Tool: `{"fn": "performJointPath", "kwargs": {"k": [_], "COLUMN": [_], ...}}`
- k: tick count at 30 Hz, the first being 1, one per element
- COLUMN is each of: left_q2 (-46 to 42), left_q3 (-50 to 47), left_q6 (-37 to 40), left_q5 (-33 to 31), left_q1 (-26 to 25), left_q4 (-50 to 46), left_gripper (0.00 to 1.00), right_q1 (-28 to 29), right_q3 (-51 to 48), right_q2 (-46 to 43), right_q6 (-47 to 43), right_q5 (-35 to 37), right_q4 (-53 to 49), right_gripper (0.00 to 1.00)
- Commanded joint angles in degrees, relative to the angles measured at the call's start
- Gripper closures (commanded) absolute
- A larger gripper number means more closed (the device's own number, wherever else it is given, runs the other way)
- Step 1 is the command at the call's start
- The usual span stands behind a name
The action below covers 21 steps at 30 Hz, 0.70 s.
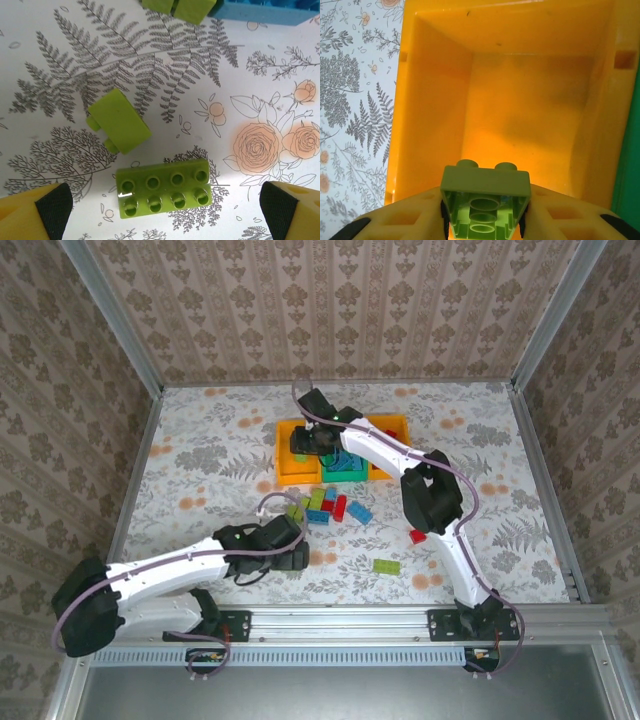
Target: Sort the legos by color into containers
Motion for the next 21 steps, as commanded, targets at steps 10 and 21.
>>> {"fn": "performJointPath", "kwargs": {"k": [10, 21], "left_q2": [10.4, 13.3], "left_q3": [2.0, 0.8], "left_q6": [-5.9, -6.4], "left_q5": [0.5, 1.3], "left_q1": [-1.8, -1.5], "left_q4": [1.7, 4.3], "left_gripper": [0.00, 0.04], "right_q1": [-0.4, -0.4], "right_q3": [1.8, -12.0], "right_q2": [0.8, -13.4], "right_q6": [-0.9, 1.5], "right_q5": [-0.3, -2.7], "right_q4": [-1.1, 11.4], "right_gripper": [0.30, 0.16]}}
